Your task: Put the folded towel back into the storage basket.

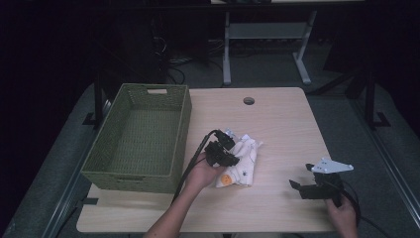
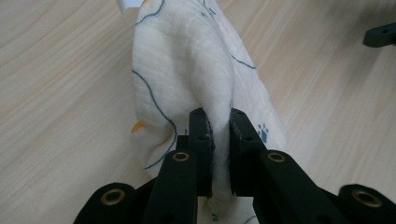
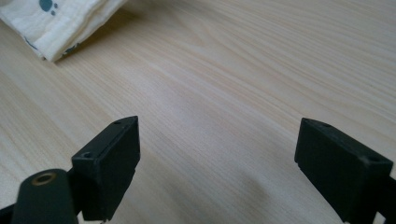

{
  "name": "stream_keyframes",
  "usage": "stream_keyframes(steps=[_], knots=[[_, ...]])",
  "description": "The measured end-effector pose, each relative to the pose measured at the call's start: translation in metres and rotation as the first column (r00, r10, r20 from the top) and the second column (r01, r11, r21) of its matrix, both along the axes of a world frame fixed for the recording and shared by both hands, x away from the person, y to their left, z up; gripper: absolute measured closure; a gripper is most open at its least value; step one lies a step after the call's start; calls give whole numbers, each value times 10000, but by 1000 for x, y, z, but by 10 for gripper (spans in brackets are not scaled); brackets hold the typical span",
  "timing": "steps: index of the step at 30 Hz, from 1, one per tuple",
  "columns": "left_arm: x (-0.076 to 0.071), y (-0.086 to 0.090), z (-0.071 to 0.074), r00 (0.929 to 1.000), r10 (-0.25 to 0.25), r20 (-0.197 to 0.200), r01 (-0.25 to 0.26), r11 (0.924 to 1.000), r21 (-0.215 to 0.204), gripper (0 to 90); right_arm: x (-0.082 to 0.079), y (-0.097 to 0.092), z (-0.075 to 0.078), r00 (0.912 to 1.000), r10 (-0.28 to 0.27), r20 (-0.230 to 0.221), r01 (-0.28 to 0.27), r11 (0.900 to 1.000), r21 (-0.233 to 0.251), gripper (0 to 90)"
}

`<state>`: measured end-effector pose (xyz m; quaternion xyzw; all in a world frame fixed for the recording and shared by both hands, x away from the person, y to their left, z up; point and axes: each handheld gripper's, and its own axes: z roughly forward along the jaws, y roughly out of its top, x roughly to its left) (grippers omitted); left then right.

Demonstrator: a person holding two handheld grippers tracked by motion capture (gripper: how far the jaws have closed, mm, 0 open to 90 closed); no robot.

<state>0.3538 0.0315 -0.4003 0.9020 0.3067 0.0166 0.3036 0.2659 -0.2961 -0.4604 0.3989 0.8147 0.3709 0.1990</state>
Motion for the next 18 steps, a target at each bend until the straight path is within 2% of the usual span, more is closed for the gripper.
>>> stream_keyframes(steps=[6, 10, 12, 18], knots=[[0, 13, 12, 9995, 167, -269, -180, 9987, -481, 827, 0, -1, 0, 10000, -62, -14, 62, 10000, -8, 139], [0, 28, 20, 9972, 206, -713, -279, 9943, -1025, 827, 0, -2, 0, 10000, -94, 23, 94, 10000, -1, 139], [1, 37, 25, 9953, 267, -928, -399, 9889, -1433, 827, 0, -1, 0, 10000, -87, -9, 87, 10000, 9, 139], [1, 60, 46, 9939, 270, -1065, -501, 9741, -2207, 827, 1, 0, 0, 9999, -116, -19, 116, 9999, -85, 139]])
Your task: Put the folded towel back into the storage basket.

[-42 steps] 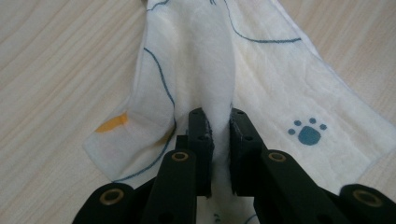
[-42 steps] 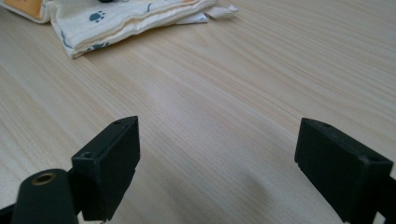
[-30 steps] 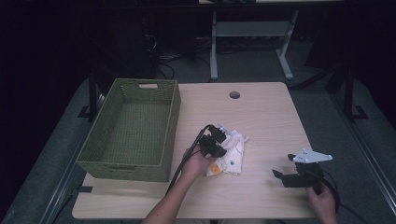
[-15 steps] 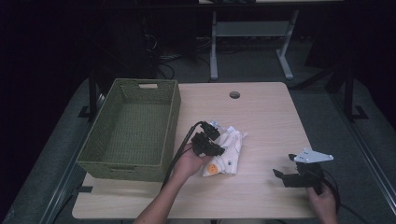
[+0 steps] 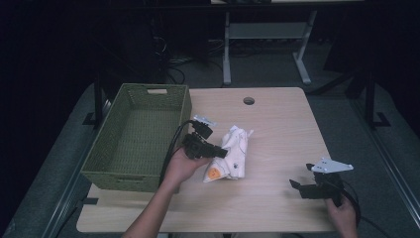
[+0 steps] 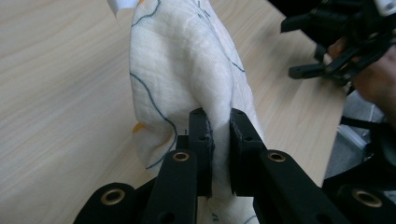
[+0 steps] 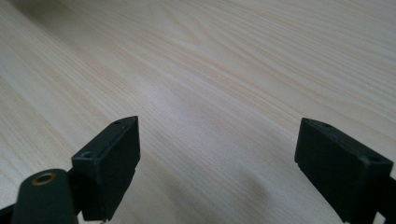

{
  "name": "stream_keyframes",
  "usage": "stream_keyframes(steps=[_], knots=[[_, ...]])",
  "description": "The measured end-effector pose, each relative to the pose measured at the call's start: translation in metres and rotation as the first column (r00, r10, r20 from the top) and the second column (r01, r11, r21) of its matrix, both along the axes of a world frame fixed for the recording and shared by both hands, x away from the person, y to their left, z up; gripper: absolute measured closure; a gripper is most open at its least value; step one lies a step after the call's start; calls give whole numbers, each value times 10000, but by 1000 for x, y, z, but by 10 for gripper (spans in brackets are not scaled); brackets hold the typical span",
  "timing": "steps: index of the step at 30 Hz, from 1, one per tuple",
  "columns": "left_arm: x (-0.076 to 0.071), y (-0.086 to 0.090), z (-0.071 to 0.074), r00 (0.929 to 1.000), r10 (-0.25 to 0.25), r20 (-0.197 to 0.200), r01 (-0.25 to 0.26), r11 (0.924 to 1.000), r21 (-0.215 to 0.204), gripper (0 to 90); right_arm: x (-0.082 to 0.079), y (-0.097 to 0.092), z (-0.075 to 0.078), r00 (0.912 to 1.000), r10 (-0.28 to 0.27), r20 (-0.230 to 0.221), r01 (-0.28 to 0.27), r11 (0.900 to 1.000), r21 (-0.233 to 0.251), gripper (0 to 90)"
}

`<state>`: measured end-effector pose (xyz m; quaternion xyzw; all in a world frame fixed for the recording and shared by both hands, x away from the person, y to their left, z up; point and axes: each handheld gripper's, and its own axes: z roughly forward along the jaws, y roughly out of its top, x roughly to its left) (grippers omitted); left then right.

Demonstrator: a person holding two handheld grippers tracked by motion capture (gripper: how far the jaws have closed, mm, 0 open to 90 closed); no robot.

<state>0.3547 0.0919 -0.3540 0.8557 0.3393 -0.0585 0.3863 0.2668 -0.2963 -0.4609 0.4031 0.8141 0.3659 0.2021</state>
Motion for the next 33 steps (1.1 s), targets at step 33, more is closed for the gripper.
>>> stream_keyframes(steps=[33], knots=[[19, 116, 42, 9970, 37, -779, -208, 9753, -2200, 828, 6, 0, -3, 9995, -258, -154, 254, 9994, -238, 139]])
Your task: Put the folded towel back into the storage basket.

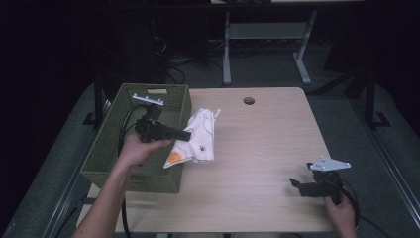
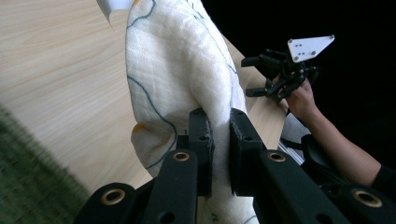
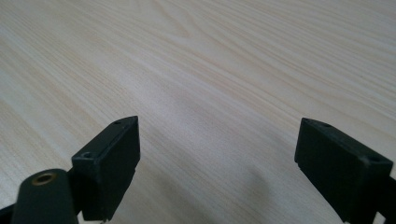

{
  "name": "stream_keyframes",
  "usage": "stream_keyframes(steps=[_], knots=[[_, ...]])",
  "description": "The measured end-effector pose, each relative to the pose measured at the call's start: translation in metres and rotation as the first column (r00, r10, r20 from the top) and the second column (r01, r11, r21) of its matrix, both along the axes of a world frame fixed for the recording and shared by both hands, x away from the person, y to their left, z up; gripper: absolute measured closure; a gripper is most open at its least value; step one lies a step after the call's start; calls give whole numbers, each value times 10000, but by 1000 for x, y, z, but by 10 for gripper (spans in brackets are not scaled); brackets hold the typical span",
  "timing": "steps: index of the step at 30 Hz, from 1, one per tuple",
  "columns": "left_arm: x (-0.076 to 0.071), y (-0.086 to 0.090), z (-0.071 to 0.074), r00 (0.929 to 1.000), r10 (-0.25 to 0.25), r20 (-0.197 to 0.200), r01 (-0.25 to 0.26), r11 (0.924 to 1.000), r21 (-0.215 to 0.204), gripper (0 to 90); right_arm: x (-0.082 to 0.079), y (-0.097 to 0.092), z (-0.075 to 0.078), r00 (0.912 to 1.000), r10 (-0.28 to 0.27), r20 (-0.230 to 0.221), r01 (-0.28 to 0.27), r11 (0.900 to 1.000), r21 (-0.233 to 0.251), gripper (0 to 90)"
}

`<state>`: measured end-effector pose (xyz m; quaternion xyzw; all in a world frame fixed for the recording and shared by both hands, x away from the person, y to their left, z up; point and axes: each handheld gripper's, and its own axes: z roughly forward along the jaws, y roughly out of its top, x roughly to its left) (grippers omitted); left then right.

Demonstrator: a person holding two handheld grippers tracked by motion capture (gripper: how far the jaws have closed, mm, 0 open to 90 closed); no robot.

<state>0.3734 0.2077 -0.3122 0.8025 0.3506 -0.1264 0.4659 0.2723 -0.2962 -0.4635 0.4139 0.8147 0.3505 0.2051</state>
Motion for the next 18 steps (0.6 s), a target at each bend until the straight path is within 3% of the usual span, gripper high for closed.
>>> stream_keyframes(steps=[11, 18], knots=[[4, 51, 1, 9992, 403, -62, -404, 9991, -164, 827, 0, 2, 0, 10000, 41, -59, -42, 9999, -145, 139], [5, 76, 3, 9980, 633, -42, -632, 9978, 180, 827, 0, 2, -1, 9999, 45, -126, -47, 9999, -146, 139]])
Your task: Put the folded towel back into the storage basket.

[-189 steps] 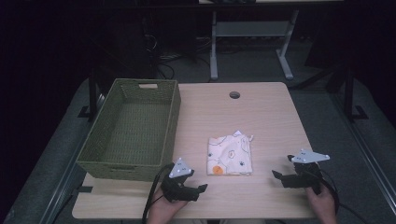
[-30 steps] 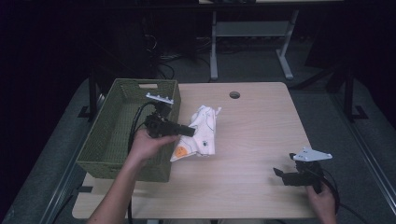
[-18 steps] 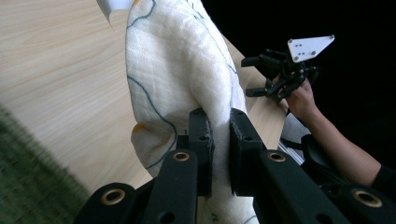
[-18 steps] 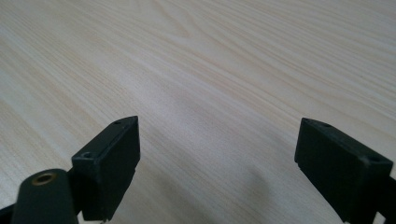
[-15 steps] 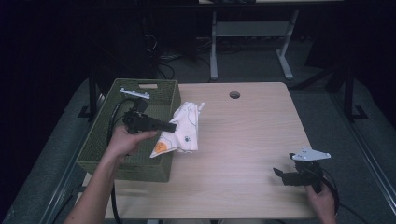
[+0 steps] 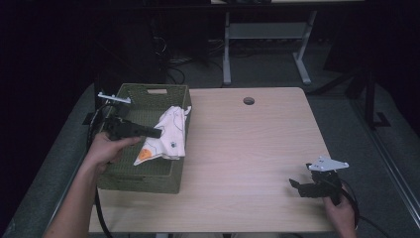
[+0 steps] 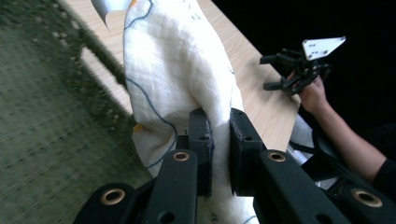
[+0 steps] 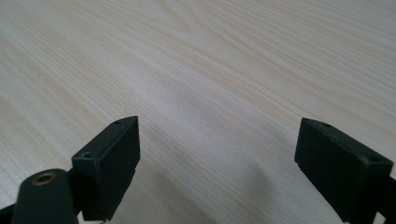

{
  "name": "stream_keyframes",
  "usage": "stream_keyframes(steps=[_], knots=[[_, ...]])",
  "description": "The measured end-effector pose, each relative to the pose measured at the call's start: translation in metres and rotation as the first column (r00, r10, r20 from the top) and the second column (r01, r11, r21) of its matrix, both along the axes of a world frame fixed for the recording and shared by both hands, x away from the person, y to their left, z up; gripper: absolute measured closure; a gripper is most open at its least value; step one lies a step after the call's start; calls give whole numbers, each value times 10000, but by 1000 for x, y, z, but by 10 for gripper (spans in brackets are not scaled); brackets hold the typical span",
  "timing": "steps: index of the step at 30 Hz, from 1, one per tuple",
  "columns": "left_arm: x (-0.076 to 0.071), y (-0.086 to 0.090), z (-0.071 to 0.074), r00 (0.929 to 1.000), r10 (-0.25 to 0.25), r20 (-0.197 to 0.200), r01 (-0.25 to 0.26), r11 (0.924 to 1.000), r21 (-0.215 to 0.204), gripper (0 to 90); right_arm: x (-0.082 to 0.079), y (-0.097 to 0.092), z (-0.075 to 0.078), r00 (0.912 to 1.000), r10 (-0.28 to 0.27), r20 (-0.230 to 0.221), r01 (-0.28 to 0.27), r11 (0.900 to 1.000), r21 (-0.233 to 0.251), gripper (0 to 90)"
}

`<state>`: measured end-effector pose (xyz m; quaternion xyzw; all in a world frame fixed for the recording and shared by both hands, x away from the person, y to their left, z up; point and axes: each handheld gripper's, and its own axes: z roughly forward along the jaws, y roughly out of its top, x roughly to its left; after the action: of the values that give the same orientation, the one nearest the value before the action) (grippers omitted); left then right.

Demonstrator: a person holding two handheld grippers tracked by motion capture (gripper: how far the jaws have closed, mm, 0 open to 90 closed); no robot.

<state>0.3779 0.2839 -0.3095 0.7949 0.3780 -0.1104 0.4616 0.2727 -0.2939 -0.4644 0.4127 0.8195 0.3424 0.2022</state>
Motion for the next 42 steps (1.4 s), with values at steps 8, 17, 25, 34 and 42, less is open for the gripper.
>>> stream_keyframes(steps=[8, 17, 25, 34, 42], knots=[[11, 20, -9, 9987, 378, -347, -361, 9981, 490, 827, 0, 1, -1, 10000, -1, -57, 0, 9999, -107, 139], [23, 30, -22, 9966, 652, -502, -555, 9831, 1743, 828, 0, 1, -2, 9999, -48, -107, 46, 9999, -164, 139], [36, 19, -44, 9958, 374, -833, -73, 9419, 3359, 827, 0, 0, -1, 10000, -42, -68, 41, 9999, -150, 139], [47, 12, -64, 9976, 693, 31, -585, 8157, 5755, 760, 0, -1, -1, 10000, -36, -81, 35, 9999, -127, 139], [47, 9, -64, 9818, 1357, 1332, -1901, 7076, 6805, 564, -1, 0, -1, 9999, 27, -99, -29, 9999, -145, 139]])
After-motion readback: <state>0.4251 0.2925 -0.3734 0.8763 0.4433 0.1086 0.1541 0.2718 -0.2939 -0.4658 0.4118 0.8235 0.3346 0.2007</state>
